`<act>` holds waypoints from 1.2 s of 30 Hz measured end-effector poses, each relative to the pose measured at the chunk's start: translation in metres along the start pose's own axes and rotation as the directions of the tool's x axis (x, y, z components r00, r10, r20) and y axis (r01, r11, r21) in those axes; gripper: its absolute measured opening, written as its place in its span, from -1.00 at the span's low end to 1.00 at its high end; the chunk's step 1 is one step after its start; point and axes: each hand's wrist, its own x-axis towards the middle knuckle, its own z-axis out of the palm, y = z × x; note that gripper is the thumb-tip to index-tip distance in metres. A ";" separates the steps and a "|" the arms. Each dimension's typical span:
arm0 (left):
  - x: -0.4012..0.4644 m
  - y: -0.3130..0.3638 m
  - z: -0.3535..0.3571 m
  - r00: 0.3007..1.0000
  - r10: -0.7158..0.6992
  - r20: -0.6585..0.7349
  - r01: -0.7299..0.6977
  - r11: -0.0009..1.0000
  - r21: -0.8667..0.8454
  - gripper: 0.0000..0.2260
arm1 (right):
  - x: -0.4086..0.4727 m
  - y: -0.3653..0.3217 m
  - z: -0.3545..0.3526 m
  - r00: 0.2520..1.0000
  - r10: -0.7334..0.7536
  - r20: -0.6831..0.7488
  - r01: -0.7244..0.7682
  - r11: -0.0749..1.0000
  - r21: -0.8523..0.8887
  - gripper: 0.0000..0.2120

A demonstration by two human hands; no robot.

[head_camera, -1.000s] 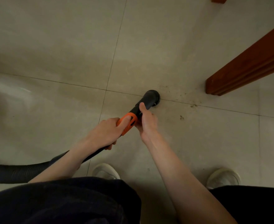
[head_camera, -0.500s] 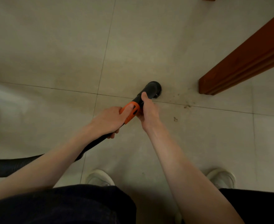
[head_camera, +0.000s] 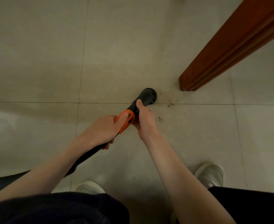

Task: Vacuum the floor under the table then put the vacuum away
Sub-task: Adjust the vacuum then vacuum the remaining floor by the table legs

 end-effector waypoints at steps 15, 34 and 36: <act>0.021 0.052 0.008 0.997 0.082 0.000 -0.081 0.988 0.133 -0.51 | 0.009 -0.040 -0.033 0.999 -0.038 -0.022 0.040 0.998 0.058 -0.75; 0.008 0.057 0.000 0.999 -0.019 0.050 0.010 0.984 0.178 -0.53 | 0.007 -0.025 -0.037 0.999 0.000 0.051 -0.006 0.993 0.116 -0.66; 0.005 0.053 0.002 0.998 -0.025 0.057 0.014 0.983 0.185 -0.51 | 0.004 -0.020 -0.038 0.999 0.008 0.045 -0.014 0.992 0.125 -0.68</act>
